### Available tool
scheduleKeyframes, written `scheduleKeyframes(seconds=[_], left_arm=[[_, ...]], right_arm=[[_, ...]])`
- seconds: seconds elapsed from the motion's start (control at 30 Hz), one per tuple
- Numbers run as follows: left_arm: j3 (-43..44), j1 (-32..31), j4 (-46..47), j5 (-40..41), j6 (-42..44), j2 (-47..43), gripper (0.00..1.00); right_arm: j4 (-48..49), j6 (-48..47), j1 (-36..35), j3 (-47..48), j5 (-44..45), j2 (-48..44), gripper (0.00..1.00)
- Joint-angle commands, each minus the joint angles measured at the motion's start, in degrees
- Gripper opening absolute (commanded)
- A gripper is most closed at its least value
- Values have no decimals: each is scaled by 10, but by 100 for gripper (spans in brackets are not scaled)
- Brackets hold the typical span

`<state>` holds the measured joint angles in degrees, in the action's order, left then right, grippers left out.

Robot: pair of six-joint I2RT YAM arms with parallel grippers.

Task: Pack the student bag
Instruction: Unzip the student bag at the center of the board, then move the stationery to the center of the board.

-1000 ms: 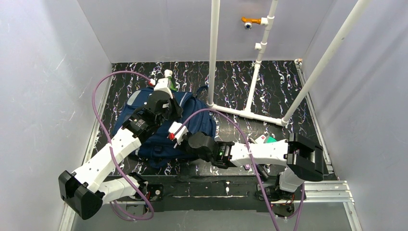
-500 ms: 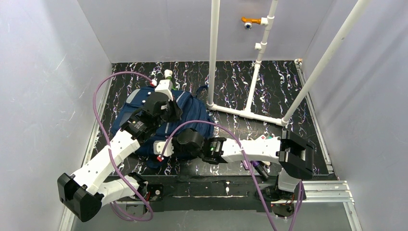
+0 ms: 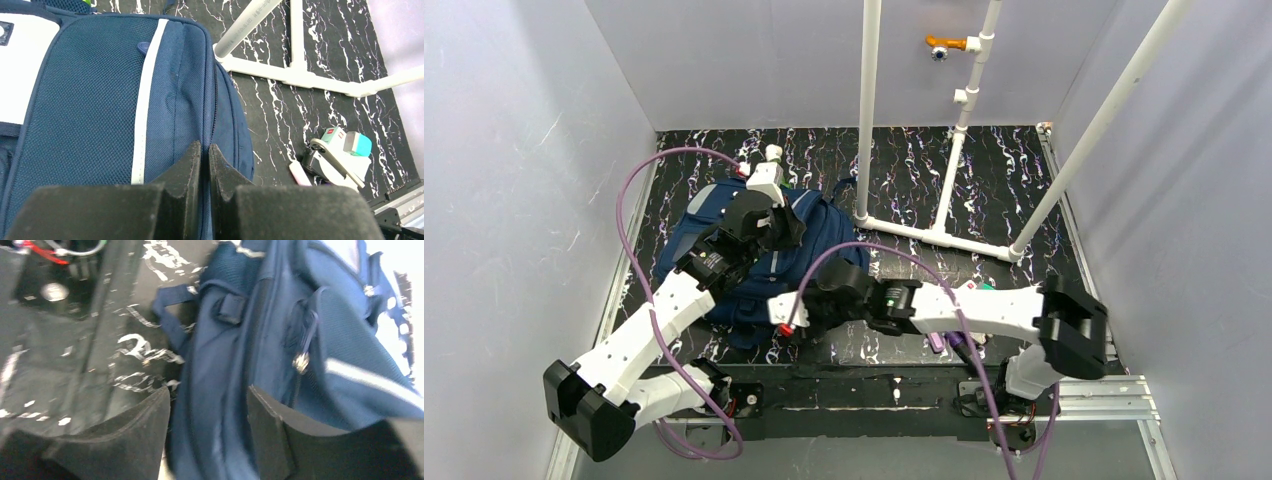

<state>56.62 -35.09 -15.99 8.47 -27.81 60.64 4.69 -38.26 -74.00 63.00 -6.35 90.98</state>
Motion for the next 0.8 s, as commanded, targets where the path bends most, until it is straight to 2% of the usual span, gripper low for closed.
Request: scheduleKeyframes(seconds=[0.0, 0.1, 0.13, 0.23, 0.37, 0.43, 0.5, 0.57, 0.67, 0.77], left_arm=[[-9, -4, 59, 10, 35, -51, 0], [-39, -4, 54, 15, 59, -77, 0], [-48, -4, 53, 12, 65, -85, 0], [-68, -4, 45, 0, 78, -103, 0], [-77, -4, 22, -8, 122, -122, 0], [-78, -4, 9, -10, 143, -133, 0], [-76, -4, -4, -14, 166, -141, 0], [-68, -4, -26, -9, 190, -144, 0], [-59, -3, -54, 35, 231, -145, 0], [-53, 2, -67, 55, 255, -150, 0]], right_arm=[[40, 168, 11, -78, -31, -111, 74], [33, 250, 34, -146, 54, -189, 96], [23, 277, 43, -167, 91, -216, 98], [-47, 372, 98, -174, 165, -264, 98], [-239, 509, 225, -121, 147, -236, 98], [-308, 533, 285, -101, 105, -214, 98], [-371, 557, 322, -87, 122, -193, 98], [-450, 580, 338, -58, 175, -168, 98], [-525, 599, 339, -36, 220, -146, 93], [-574, 610, 339, -23, 184, -141, 88]])
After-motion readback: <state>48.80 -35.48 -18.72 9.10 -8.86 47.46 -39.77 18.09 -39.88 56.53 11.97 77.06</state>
